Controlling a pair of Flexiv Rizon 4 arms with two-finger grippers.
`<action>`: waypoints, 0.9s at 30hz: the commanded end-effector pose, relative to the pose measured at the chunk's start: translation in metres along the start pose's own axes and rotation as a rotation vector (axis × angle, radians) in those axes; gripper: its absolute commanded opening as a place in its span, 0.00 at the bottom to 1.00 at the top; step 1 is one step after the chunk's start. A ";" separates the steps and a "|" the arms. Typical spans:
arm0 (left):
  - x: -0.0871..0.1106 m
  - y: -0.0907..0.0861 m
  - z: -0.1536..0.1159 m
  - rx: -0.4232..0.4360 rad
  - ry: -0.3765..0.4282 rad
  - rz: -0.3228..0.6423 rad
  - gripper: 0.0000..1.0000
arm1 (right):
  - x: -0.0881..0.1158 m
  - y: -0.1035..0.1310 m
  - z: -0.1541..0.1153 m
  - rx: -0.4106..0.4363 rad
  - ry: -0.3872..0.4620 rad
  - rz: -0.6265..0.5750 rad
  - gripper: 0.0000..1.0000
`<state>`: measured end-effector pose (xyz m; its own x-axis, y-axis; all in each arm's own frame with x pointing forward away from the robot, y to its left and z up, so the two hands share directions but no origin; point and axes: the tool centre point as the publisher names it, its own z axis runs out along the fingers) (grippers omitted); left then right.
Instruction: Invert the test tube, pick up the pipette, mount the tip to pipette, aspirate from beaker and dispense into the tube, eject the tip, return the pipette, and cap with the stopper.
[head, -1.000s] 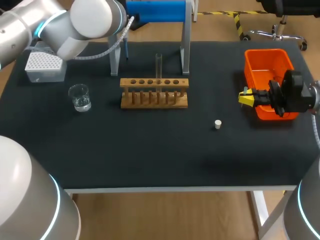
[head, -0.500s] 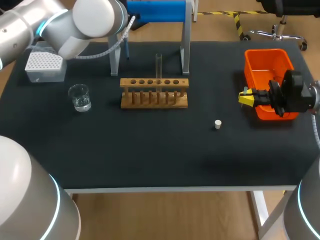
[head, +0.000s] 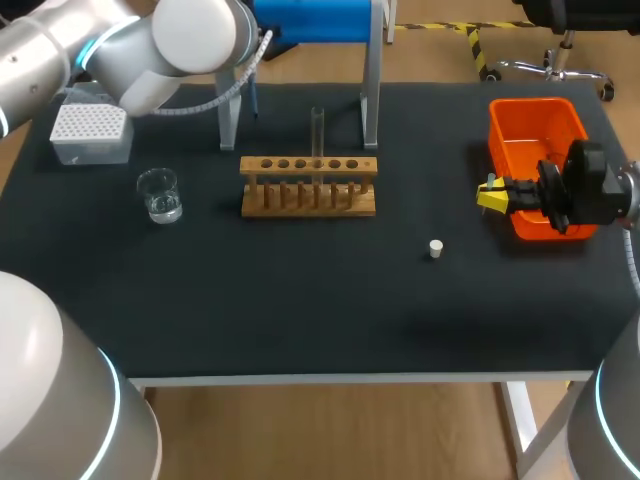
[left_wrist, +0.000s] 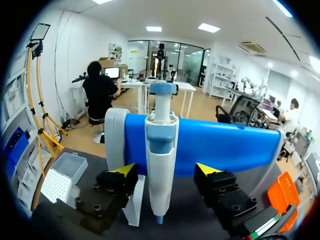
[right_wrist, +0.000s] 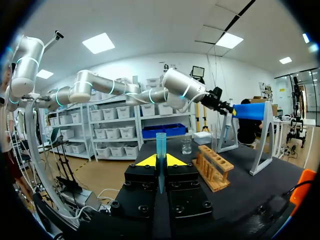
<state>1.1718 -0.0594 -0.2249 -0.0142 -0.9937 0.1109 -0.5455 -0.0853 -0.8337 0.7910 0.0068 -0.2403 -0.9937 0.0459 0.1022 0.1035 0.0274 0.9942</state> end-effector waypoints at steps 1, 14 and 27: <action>0.002 -0.001 0.003 -0.001 -0.003 -0.002 0.30 | 0.000 0.000 -0.001 0.000 0.002 0.000 0.00; 0.004 0.005 0.000 -0.012 -0.006 0.007 0.00 | 0.000 0.000 -0.001 0.000 0.002 0.000 0.00; 0.004 0.005 -0.004 0.011 -0.038 0.051 0.00 | 0.000 0.000 -0.001 0.000 0.002 0.000 0.00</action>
<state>1.1668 -0.0618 -0.2271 -0.0163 -0.9986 0.0497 -0.5369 -0.0332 -0.8430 0.7910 0.0068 -0.2403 -0.9937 0.0459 0.1022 0.1035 0.0274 0.9942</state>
